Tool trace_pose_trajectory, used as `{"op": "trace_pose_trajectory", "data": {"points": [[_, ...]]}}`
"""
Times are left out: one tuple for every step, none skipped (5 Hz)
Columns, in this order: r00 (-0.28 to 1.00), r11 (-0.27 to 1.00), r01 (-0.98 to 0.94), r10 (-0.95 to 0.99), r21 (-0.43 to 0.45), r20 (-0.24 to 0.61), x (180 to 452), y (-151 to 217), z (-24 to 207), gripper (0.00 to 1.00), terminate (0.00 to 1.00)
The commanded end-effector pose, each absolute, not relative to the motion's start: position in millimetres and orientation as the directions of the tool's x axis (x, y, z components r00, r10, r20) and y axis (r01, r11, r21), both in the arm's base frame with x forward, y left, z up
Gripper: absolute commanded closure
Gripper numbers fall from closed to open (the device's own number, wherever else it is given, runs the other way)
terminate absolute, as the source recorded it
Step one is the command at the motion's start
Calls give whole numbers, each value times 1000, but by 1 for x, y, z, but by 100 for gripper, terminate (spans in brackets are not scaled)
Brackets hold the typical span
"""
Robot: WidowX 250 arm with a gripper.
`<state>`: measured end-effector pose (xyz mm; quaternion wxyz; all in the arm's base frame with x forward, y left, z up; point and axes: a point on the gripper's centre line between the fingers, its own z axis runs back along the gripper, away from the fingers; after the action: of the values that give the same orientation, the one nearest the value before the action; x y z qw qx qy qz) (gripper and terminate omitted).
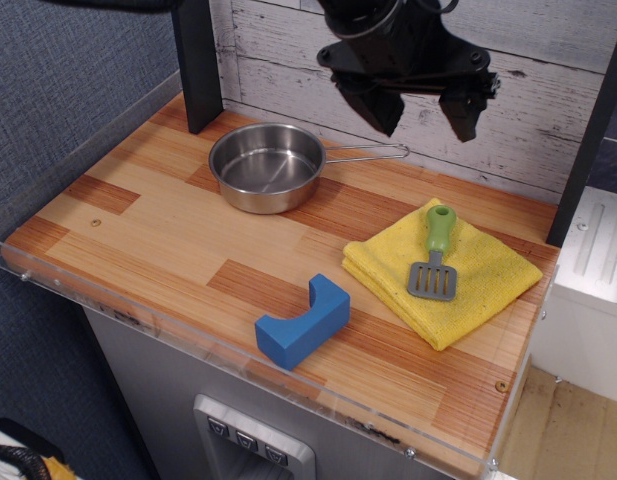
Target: Move spatula to lower left corner of the table.
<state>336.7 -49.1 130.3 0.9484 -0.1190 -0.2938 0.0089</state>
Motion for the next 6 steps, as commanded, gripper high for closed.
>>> {"op": "trace_pose_trajectory", "data": {"points": [[834, 967, -128, 224, -218, 505, 328, -69, 108, 0, 0], [829, 947, -209, 303, -243, 470, 330, -87, 94, 0, 0], [838, 942, -239, 322, -234, 440, 333, -97, 77, 0, 0], [848, 942, -264, 330, -209, 414, 337, -97, 54, 0, 0], [851, 940, -288, 339, -182, 401, 348, -91, 36, 0, 0], [852, 940, -296, 341, -171, 397, 357, -88, 29, 0, 0]]}}
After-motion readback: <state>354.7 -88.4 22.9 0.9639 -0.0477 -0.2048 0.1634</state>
